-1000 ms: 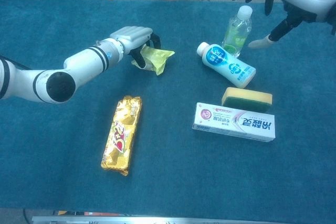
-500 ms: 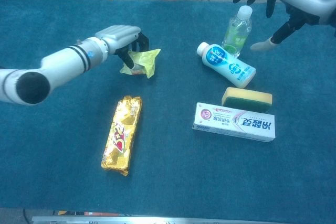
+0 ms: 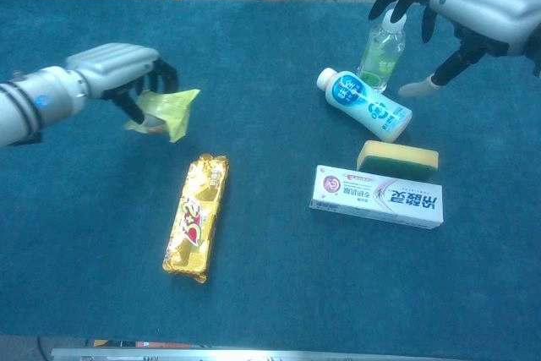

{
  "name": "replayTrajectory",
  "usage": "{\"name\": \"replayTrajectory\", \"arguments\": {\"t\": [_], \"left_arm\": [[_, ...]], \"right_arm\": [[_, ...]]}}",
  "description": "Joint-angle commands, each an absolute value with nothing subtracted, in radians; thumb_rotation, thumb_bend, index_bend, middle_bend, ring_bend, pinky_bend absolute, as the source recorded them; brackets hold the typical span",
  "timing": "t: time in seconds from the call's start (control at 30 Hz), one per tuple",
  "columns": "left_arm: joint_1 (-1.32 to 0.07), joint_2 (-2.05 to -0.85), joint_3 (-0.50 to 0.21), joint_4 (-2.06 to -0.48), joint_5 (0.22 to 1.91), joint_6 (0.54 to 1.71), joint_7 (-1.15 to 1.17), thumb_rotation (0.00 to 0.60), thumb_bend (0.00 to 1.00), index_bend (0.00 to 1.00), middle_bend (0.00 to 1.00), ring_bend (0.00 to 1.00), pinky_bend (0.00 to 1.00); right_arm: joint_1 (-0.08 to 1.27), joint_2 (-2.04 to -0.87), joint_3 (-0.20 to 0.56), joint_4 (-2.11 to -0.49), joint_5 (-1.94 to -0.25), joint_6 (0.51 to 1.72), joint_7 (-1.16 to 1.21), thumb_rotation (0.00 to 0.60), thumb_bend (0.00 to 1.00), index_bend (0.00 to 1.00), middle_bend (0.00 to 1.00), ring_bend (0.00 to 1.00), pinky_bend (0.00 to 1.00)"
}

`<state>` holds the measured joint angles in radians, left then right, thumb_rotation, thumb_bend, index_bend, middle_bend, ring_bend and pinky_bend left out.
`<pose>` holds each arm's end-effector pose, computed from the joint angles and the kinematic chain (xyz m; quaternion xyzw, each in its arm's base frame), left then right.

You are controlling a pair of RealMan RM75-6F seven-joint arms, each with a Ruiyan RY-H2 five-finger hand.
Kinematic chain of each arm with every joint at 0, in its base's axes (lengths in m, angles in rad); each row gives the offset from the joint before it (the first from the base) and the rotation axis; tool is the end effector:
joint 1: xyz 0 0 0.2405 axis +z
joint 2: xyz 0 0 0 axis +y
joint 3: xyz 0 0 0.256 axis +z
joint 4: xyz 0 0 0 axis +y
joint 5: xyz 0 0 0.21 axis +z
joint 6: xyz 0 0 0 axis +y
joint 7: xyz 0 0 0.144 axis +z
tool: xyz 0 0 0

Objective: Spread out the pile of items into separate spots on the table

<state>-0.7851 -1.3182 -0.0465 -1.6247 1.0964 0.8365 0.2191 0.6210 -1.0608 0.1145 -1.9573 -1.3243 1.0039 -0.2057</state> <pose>-0.1738 0.3283 0.0183 -0.7828 -0.4086 -0.2960 0.3642 -0.1418 -0.2843 0.0973 0.7622 -0.3612 0.3910 0.3685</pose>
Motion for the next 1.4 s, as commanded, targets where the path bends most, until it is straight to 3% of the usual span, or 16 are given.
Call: {"name": "replayTrajectory", "arguments": {"t": [0.03,0.5,0.9,1.0,1.17,1.4], "left_arm": [[-0.753,-1.281,-0.023,-1.660,1.118,0.862,0.209,0.600,0.26,0.47,0.43,0.42,0.46],[-0.662,-1.199,0.053,-1.756,1.166,0.903,0.223,0.600,0.26,0.46,0.39,0.40,0.46],[-0.593,-1.180,0.096,-1.855,1.186,0.964,0.283,0.600,0.26,0.45,0.33,0.30,0.44],[-0.594,-1.171,0.111,-1.873,1.178,0.938,0.304,0.600,0.26,0.37,0.25,0.22,0.39],[-0.614,-1.155,0.120,-1.897,1.137,0.893,0.351,0.600,0.26,0.04,0.02,0.01,0.22],[-0.632,-1.112,0.093,-1.940,1.097,0.907,0.387,0.600,0.26,0.00,0.00,0.00,0.15]], "right_arm": [[0.621,-1.063,0.113,-1.958,-1.326,1.002,-0.208,0.600,0.07,0.02,0.26,0.27,0.46],[0.618,-1.077,0.100,-1.952,-1.344,0.991,-0.209,0.600,0.07,0.02,0.26,0.27,0.46],[0.613,-1.084,0.095,-1.932,-1.347,0.988,-0.191,0.600,0.07,0.02,0.26,0.27,0.46],[0.610,-1.080,0.091,-1.934,-1.349,0.987,-0.188,0.600,0.07,0.02,0.26,0.27,0.46],[0.606,-1.073,0.078,-1.937,-1.363,0.979,-0.188,0.600,0.07,0.02,0.26,0.27,0.46],[0.602,-1.057,0.049,-1.946,-1.393,0.955,-0.199,0.600,0.06,0.02,0.26,0.27,0.46]]}}
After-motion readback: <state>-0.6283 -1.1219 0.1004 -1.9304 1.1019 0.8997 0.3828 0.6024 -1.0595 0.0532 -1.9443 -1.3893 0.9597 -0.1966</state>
